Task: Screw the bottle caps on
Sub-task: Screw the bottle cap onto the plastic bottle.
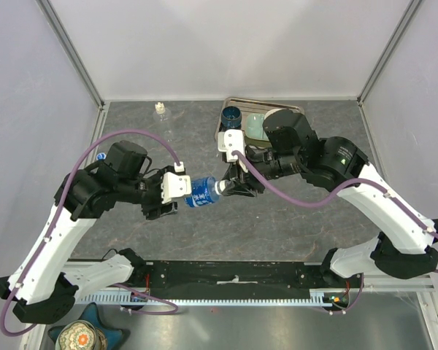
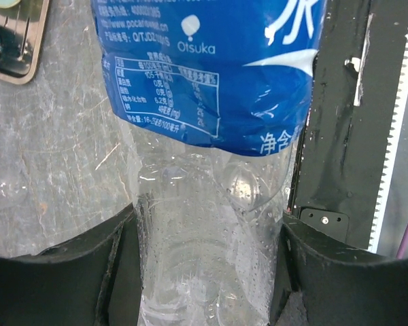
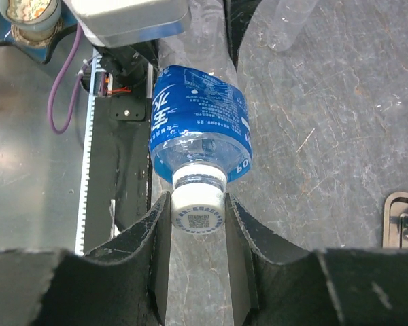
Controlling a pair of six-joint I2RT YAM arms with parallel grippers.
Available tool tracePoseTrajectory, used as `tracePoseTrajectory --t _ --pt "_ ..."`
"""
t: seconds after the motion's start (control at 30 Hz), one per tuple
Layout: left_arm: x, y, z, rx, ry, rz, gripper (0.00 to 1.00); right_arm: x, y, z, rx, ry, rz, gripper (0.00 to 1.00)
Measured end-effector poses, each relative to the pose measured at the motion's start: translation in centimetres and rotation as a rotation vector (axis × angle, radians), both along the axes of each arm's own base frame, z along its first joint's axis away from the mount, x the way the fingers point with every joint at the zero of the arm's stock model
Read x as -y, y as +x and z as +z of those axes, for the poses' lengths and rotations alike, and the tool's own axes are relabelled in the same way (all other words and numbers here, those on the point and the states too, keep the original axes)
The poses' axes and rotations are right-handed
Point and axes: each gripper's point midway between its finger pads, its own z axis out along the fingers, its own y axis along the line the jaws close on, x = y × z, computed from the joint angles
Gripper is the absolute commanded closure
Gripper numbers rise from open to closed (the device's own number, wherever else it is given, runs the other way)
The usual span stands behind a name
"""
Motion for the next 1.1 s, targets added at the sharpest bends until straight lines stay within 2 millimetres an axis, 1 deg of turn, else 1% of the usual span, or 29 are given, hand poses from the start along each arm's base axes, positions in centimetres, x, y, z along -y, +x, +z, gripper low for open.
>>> tracePoseTrajectory --t 0.23,0.37,0.47,0.63,0.8,0.9,1.0,1.1 --pt "-0.7 0.7 -0.1 -0.002 0.025 0.080 0.98 -0.5 1.5 -0.5 -0.035 0.029 -0.104 0.70" --pt "-0.7 0.8 0.3 -0.020 0.009 0.138 0.98 -0.7 2.4 0.1 -0.033 0.088 -0.165 0.71" --pt "-0.6 0.7 0.8 -0.030 -0.015 0.159 0.98 -0.8 2.6 0.8 -0.028 0.145 -0.185 0.71" --pt "-0.2 0.1 1.7 -0.027 -0.064 0.152 0.98 -1.1 1.9 2.4 -0.038 0.216 -0.157 0.70" --pt "0.0 -0.7 2.0 -0.028 -0.066 0.119 0.97 -1.4 0.9 2.5 -0.079 0.207 -0.103 0.71" --pt "-0.1 -1.0 1.7 -0.022 -0.039 0.100 0.98 -1.5 0.2 2.2 -0.123 0.176 -0.064 0.71" --pt "-0.5 -1.5 1.2 -0.027 -0.001 0.079 0.98 -1.6 -0.7 1.4 -0.174 0.144 -0.024 0.72" --pt "-0.7 -1.6 0.9 -0.011 0.028 0.062 0.98 -1.5 -1.3 0.7 -0.210 0.125 -0.008 0.73"
